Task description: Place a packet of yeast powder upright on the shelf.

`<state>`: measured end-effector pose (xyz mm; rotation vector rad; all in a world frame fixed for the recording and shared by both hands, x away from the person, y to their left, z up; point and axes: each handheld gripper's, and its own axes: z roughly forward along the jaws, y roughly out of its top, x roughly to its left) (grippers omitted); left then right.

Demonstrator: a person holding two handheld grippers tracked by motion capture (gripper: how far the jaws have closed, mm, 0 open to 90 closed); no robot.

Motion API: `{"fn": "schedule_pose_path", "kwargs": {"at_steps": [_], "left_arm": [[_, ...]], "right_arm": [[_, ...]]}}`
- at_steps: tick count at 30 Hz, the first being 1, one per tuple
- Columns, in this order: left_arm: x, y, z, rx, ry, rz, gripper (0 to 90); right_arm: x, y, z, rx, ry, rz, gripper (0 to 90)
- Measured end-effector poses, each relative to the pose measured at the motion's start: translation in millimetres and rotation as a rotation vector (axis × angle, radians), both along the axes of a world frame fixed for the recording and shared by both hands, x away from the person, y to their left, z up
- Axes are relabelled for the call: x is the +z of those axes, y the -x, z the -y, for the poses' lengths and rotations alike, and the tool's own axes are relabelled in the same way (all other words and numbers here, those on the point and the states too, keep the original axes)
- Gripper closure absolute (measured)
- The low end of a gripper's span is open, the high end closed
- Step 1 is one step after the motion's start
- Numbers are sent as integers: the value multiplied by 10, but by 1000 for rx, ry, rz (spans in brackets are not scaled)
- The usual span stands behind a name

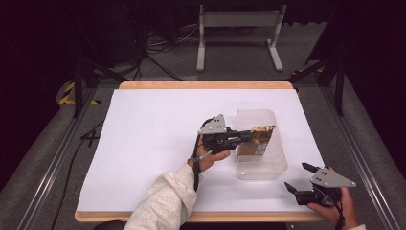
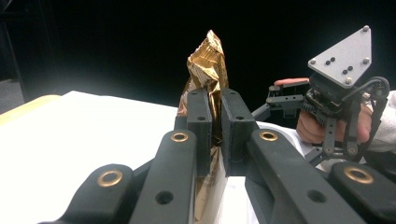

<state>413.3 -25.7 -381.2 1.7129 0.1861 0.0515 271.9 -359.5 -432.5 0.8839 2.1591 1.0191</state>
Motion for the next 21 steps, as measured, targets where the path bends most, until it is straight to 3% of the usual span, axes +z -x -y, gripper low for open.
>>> {"fn": "schedule_pose_path", "kwargs": {"at_steps": [8,16,21], "left_arm": [[36,17,17,1,-25,16,835],[113,51,33,20,-95,60,818],[169,86,27,52,-141,97,755]], "right_arm": [[-2,-3,-2,1,2,0,117],[-4,-3,-8,4,5,-4,117],[-5,-4,-2,2,4,-3,117]]}}
